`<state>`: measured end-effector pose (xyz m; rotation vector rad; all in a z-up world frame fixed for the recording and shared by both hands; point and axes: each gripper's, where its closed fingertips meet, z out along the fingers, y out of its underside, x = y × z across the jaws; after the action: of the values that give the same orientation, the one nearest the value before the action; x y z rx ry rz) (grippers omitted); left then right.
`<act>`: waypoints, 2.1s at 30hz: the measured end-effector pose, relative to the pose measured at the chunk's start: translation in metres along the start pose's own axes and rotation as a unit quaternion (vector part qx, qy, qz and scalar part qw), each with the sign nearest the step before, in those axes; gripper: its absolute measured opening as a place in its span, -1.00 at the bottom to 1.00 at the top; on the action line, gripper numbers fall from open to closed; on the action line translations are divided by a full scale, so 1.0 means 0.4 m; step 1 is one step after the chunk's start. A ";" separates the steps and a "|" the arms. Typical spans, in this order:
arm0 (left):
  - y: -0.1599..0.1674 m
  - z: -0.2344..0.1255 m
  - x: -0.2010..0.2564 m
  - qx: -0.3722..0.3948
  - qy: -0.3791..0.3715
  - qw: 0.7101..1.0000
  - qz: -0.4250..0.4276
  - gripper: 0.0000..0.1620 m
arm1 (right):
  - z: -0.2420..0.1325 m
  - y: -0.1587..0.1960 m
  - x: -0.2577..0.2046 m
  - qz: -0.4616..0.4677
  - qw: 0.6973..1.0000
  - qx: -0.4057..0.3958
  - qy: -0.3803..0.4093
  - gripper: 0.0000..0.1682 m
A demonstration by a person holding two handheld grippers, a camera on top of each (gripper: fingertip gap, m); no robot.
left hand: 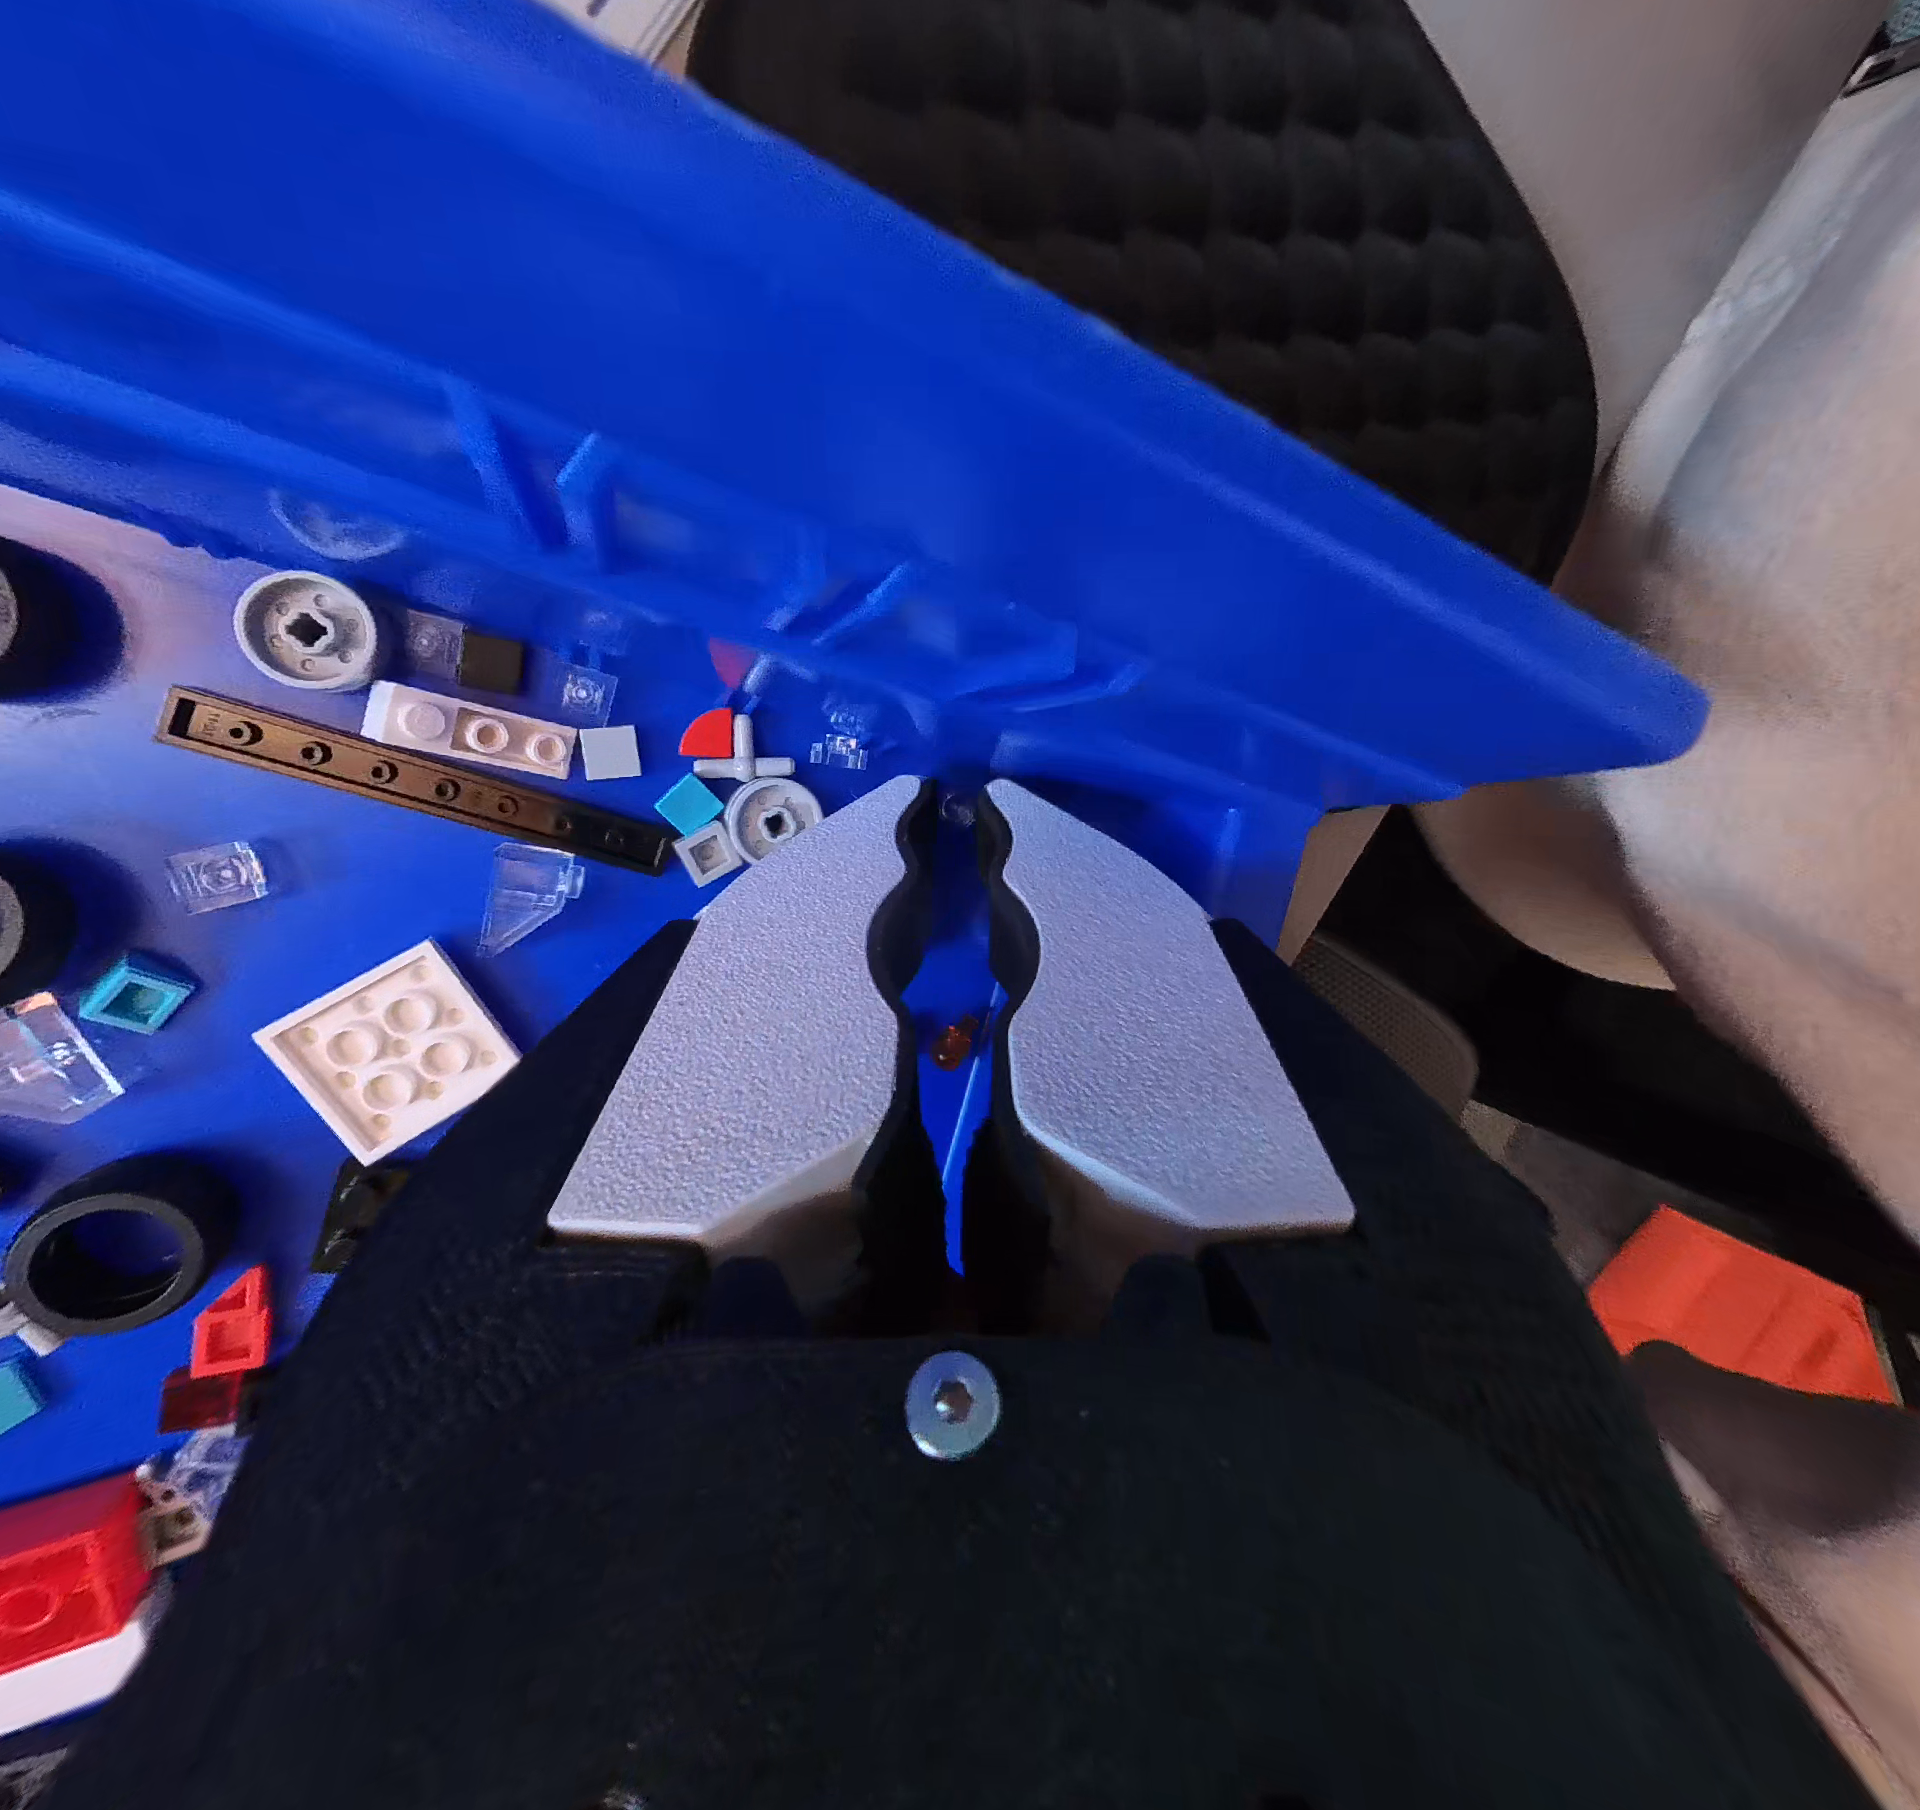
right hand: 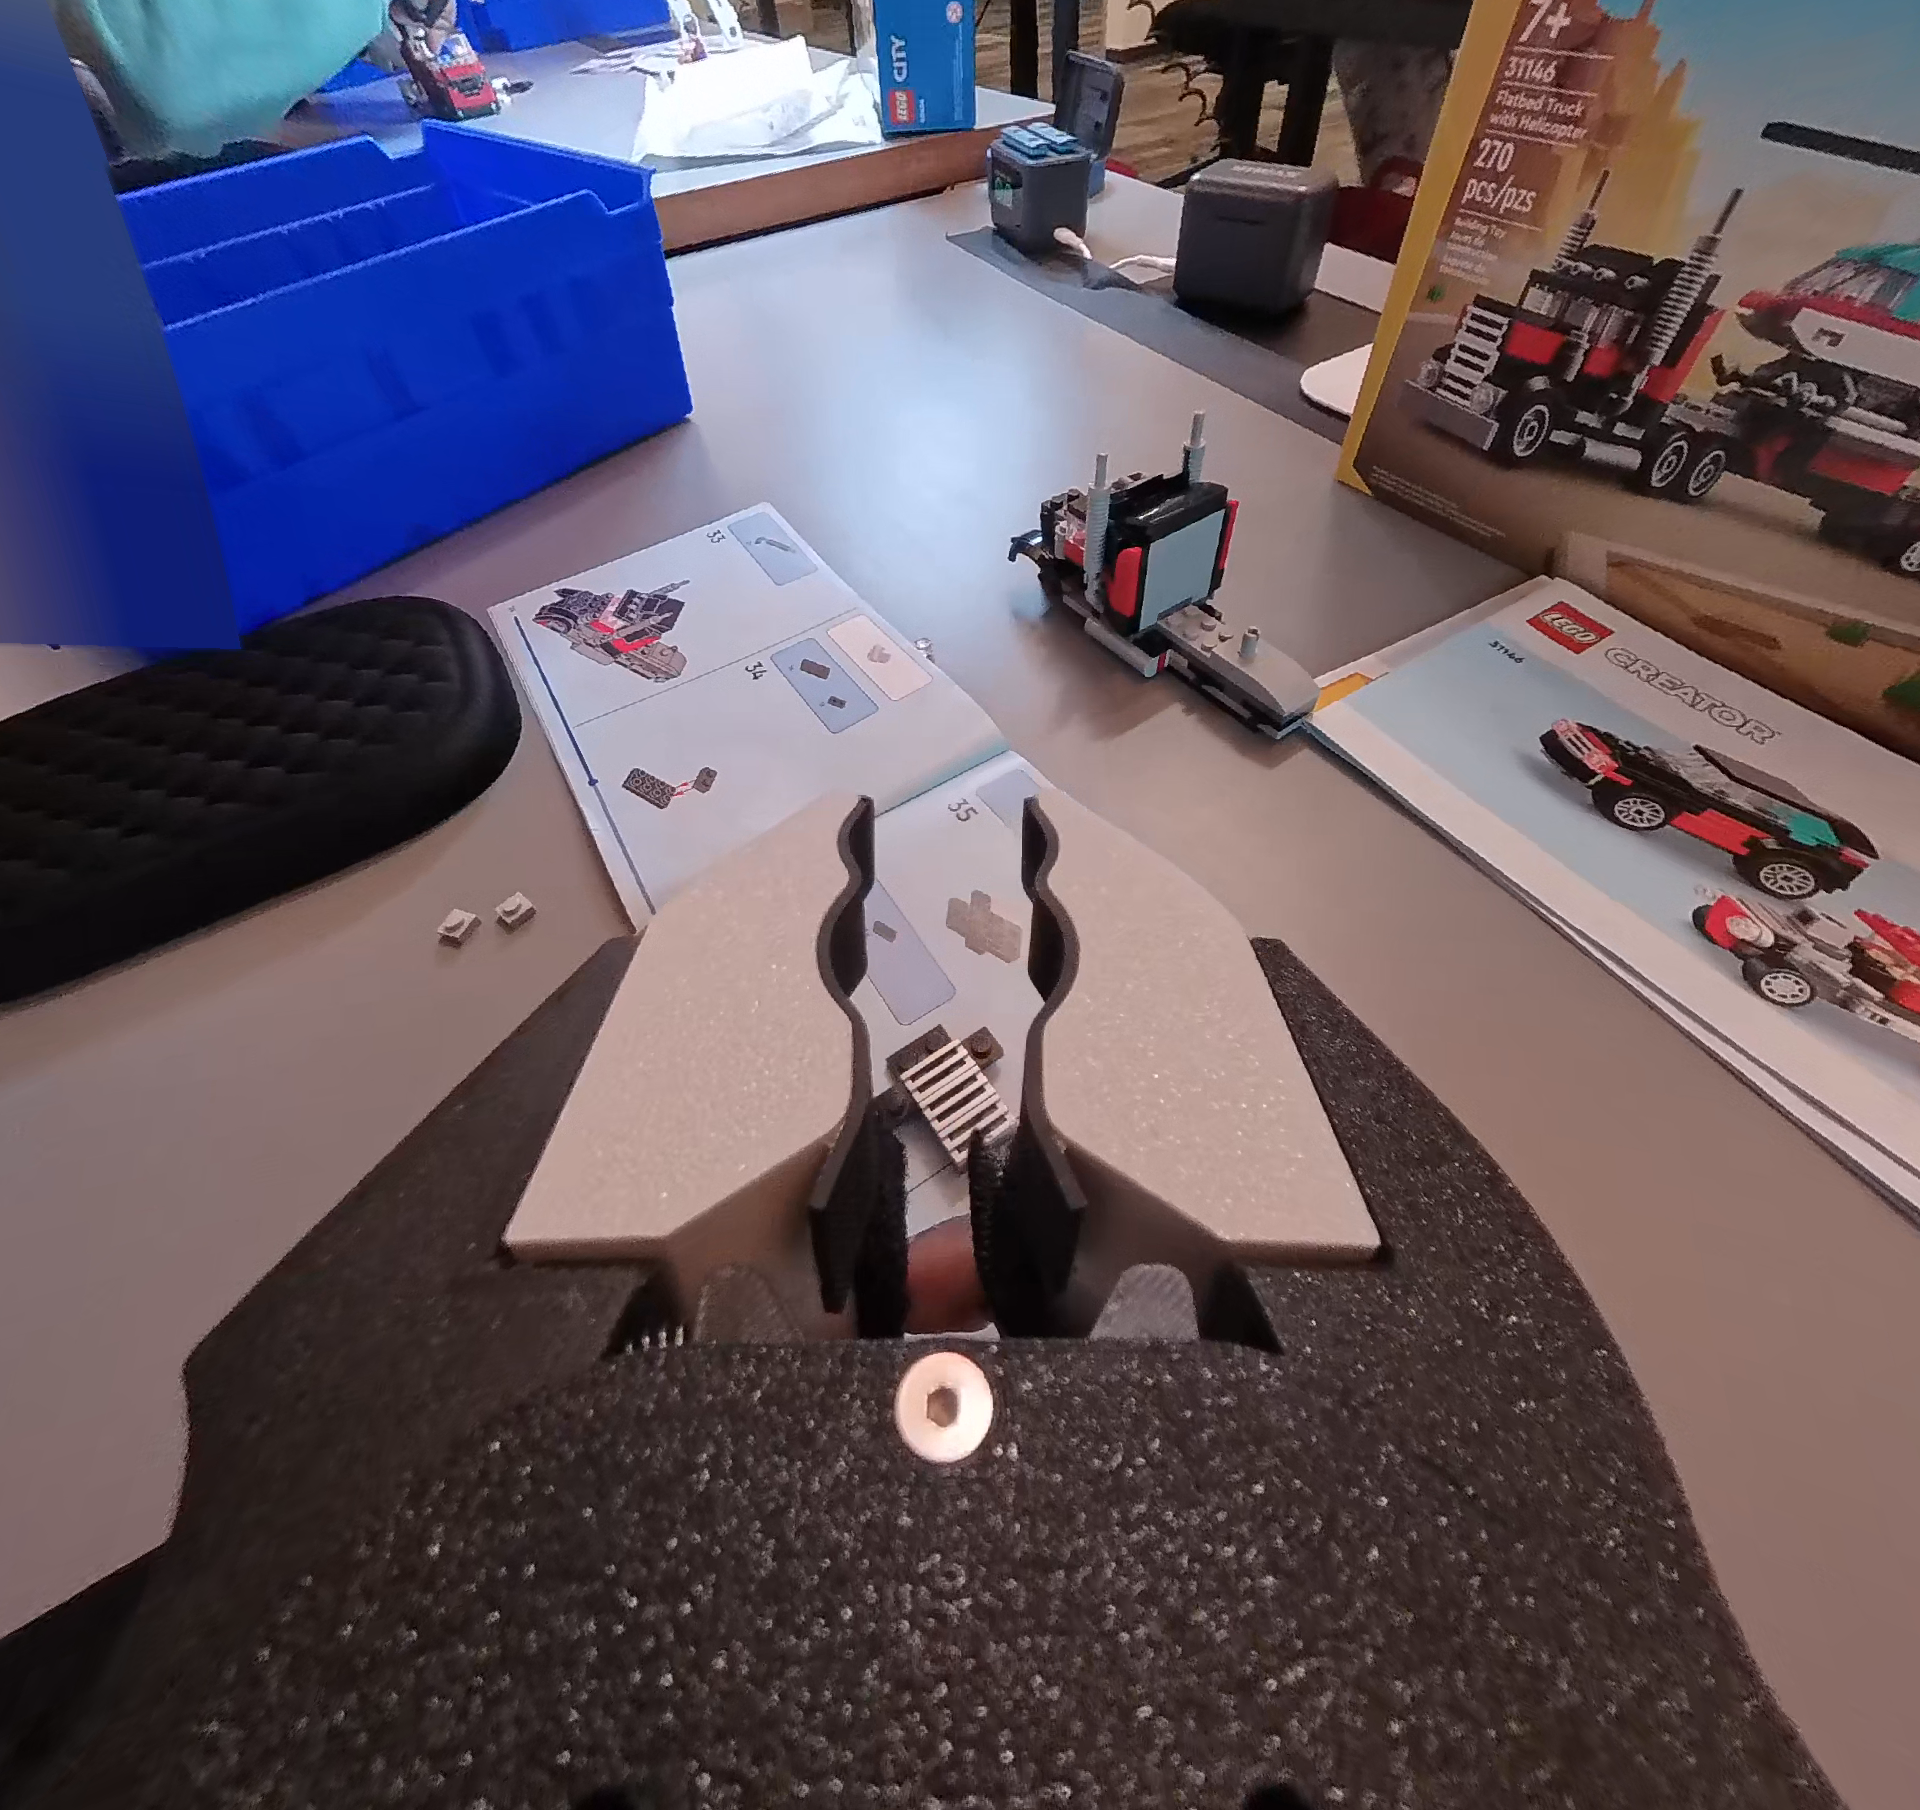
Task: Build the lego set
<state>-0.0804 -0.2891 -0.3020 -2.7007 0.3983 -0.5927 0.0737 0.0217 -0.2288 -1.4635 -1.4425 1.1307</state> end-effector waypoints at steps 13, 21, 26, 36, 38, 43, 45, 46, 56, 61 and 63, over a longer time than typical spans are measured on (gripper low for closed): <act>-0.268 -0.449 0.040 0.624 0.101 0.771 -0.079 -0.92 | 0.047 -0.101 -0.093 -0.027 0.996 0.035 -0.076 -0.69; -0.405 -0.536 0.217 0.722 0.361 0.585 -0.078 -0.91 | 0.085 -0.372 -0.378 -0.165 0.941 0.161 -0.248 -0.80; -0.482 -0.473 0.281 0.684 0.459 0.555 -0.117 -0.91 | 0.016 -0.508 -0.526 -0.227 0.887 0.254 -0.311 -0.88; -0.572 -0.391 0.386 0.627 0.485 0.600 -0.106 -0.91 | -0.005 -0.478 -0.549 -0.351 0.874 0.226 -0.250 -0.86; -0.581 -0.381 0.395 0.619 0.484 0.610 -0.105 -0.91 | -0.017 -0.477 -0.540 -0.353 0.873 0.231 -0.244 -0.87; -0.596 -0.365 0.413 0.604 0.486 0.624 -0.102 -0.91 | -0.041 -0.471 -0.532 -0.365 0.866 0.239 -0.246 -0.91; -0.601 -0.362 0.417 0.601 0.488 0.625 -0.101 -0.91 | -0.046 -0.470 -0.529 -0.365 0.865 0.240 -0.245 -0.91; -0.603 -0.360 0.418 0.598 0.489 0.627 -0.100 -0.91 | -0.048 -0.469 -0.527 -0.365 0.866 0.240 -0.245 -0.91; -0.555 -0.046 0.263 0.404 0.045 0.913 0.005 -0.55 | -0.046 -0.112 -0.310 -0.176 0.963 -0.071 -0.189 -0.91; -0.424 0.162 0.230 0.176 -0.053 0.981 0.060 -0.51 | -0.006 0.120 -0.270 -0.133 0.954 -0.235 -0.132 -0.90; -0.399 0.196 0.212 0.136 -0.085 0.983 0.086 -0.51 | 0.005 0.163 -0.263 -0.136 0.944 -0.276 -0.123 -0.90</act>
<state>0.0597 -0.1532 -0.2772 -2.4016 0.4628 -0.3362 0.0957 -0.0870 -0.2836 -1.4500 -2.1921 0.7870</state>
